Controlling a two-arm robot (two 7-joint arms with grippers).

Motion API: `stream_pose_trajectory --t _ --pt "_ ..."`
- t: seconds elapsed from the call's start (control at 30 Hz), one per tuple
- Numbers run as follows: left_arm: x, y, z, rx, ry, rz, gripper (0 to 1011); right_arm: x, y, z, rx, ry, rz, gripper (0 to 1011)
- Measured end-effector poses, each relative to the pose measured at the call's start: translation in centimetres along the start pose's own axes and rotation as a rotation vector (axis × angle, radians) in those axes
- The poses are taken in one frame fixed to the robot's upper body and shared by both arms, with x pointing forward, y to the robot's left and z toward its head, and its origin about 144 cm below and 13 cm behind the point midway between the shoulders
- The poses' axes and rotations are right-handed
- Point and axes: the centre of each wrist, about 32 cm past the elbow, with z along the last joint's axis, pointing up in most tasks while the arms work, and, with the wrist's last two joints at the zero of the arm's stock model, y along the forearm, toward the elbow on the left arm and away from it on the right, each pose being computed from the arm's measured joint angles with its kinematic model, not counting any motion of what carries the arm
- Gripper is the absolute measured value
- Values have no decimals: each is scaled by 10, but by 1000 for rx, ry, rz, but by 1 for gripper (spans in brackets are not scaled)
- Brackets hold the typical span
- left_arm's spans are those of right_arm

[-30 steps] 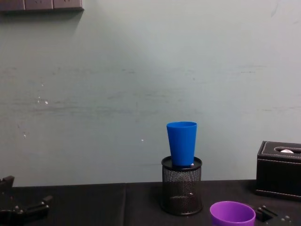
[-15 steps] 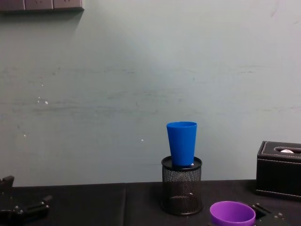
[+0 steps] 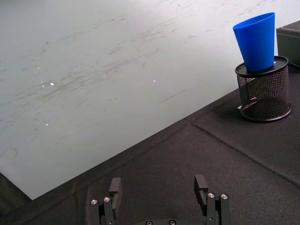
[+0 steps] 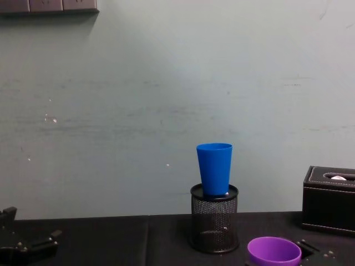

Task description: Pick up one cup with a gripper and tap it against the other cup.

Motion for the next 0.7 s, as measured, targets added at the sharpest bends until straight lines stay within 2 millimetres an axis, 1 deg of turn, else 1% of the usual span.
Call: stream_pose_trajectory --t 0.03,0.07,0.13,0.2,0.27,0.7 --pt "0 0 0 0 0 0 1011 0 0 0 0 0 0 964" --pt "0 0 0 0 0 0 1011 0 0 0 0 0 0 927" --pt "0 0 0 0 0 0 1011 0 0 0 0 0 0 893" --pt "0 0 0 0 0 0 1011 0 0 0 0 0 0 828" --pt "0 0 0 0 0 0 1011 0 0 0 0 0 -1 795" --pt "0 0 0 0 0 0 1011 0 -1 0 -1 0 -2 735"
